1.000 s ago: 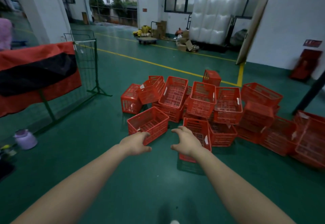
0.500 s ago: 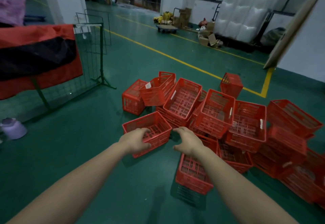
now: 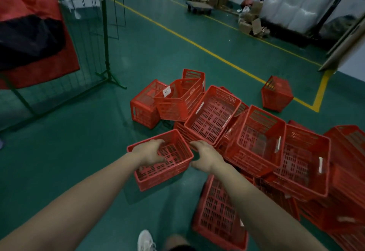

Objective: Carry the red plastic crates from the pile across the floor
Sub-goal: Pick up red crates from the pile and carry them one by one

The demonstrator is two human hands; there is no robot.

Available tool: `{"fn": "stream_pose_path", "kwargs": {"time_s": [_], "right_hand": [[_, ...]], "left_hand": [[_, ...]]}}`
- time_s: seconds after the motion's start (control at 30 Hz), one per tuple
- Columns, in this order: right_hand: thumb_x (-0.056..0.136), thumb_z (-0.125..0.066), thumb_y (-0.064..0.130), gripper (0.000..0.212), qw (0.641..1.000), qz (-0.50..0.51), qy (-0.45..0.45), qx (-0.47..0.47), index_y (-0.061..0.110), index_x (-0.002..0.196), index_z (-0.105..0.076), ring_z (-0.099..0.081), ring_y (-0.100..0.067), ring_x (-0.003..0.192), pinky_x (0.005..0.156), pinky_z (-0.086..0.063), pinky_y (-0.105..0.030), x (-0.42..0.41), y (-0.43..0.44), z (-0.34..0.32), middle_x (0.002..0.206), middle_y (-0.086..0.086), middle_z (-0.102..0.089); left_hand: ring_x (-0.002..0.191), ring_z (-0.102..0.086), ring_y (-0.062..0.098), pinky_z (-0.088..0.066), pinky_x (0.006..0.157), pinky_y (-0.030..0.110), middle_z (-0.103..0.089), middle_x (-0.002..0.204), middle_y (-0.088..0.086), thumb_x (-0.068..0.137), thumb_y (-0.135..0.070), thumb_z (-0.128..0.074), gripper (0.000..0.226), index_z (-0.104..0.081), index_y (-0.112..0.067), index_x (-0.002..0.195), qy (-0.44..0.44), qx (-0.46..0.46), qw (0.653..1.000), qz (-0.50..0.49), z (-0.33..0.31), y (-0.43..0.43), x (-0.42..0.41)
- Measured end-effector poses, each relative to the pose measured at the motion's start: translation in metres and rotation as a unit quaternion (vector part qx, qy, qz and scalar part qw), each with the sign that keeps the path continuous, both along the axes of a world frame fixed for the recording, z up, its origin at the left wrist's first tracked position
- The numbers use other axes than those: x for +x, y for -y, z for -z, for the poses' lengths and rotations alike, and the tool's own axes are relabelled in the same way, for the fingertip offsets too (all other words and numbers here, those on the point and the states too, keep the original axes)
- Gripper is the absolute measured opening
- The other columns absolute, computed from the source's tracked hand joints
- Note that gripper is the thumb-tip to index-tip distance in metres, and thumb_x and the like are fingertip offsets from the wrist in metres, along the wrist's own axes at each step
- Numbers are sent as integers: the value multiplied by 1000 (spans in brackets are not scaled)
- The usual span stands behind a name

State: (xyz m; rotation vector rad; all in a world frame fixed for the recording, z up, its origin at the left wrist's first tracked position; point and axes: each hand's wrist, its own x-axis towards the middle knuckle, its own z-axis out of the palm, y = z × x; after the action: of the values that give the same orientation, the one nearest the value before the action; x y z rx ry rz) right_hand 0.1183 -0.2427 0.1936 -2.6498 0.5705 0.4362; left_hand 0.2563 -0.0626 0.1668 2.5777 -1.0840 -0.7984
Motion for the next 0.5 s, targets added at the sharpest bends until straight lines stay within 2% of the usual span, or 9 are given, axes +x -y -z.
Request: {"fn": "stream_pose_path", "kwargs": {"time_s": [0.1, 0.2, 0.3, 0.43, 0.5], "right_hand": [[70, -74, 44, 81, 1000, -16, -11, 5, 25, 142, -43, -43, -21, 130, 109, -36, -32, 41, 27, 16, 138, -1, -47], [64, -67, 55, 74, 999, -38, -28, 20, 37, 133, -48, -49, -18, 122, 104, -41, -35, 84, 55, 44, 127, 6, -55], [59, -57, 65, 77, 995, -86, -52, 23, 34, 130, -51, -49, -21, 123, 105, -40, -39, 128, 80, 67, 129, 2, -56], [62, -58, 62, 72, 987, -129, -96, 32, 33, 128, -53, -52, -25, 121, 104, -41, -42, 189, 111, 99, 128, -2, -55], [69, -61, 54, 65, 979, -152, -122, 54, 32, 130, -53, -52, -27, 121, 103, -42, -42, 219, 127, 115, 129, -4, -55]], "left_hand": [[122, -53, 20, -47, 97, 33, -50, 139, 3, 80, -43, -66, 80, -31, -19, 148, -13, 9, 1000, -10, 8, 24, 34], [124, -52, 20, -45, 100, 35, -49, 142, 4, 77, -45, -67, 83, -31, -20, 148, -48, 12, 998, -29, 28, 41, 67], [125, -51, 21, -43, 102, 36, -48, 141, 6, 78, -45, -67, 81, -32, -20, 147, -67, 15, 996, -63, 49, 56, 98], [126, -50, 21, -44, 100, 34, -45, 144, 5, 80, -39, -67, 80, -30, -22, 148, -94, 37, 988, -117, 79, 74, 135], [123, -52, 22, -45, 97, 31, -46, 143, 6, 79, -36, -68, 79, -31, -24, 148, -123, 43, 980, -150, 100, 85, 151]]}}
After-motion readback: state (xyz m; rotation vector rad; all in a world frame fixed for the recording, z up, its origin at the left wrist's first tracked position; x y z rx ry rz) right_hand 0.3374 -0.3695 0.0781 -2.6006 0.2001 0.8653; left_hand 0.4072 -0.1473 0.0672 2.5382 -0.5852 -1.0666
